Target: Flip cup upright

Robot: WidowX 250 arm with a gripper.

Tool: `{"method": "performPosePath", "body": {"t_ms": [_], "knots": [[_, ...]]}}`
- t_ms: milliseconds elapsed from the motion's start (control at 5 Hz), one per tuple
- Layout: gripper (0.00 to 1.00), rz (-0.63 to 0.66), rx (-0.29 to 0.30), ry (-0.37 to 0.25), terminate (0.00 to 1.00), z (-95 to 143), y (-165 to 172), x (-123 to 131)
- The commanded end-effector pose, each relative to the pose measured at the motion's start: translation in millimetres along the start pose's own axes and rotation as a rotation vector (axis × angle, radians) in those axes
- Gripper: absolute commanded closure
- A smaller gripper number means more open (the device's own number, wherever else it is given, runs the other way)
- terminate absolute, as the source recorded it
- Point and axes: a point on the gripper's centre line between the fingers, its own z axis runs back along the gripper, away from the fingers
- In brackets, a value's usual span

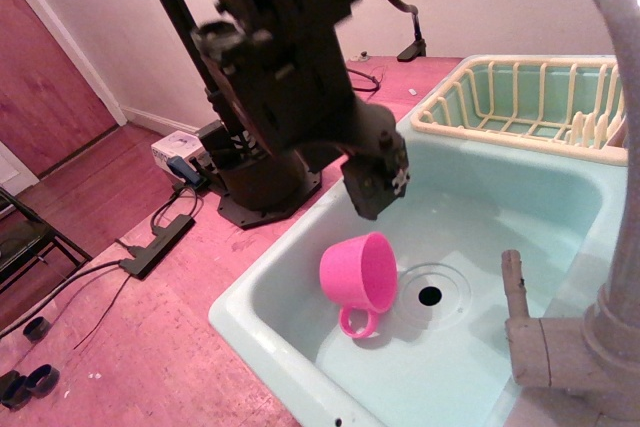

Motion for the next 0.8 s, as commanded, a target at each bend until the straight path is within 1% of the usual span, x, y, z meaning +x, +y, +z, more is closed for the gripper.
{"method": "performPosePath", "body": {"t_ms": [0,200,400,600], "knots": [[0.00,0.033,0.033,-0.009,0.00,-2.1,-6.4,4.0],[0.00,0.051,0.006,-0.016,0.00,-15.3,-8.2,10.0],[0.00,0.095,-0.012,-0.011,0.00,-30.5,-5.9,11.0],[0.00,0.083,-0.026,-0.014,0.00,-43.3,4.3,12.2]]}}
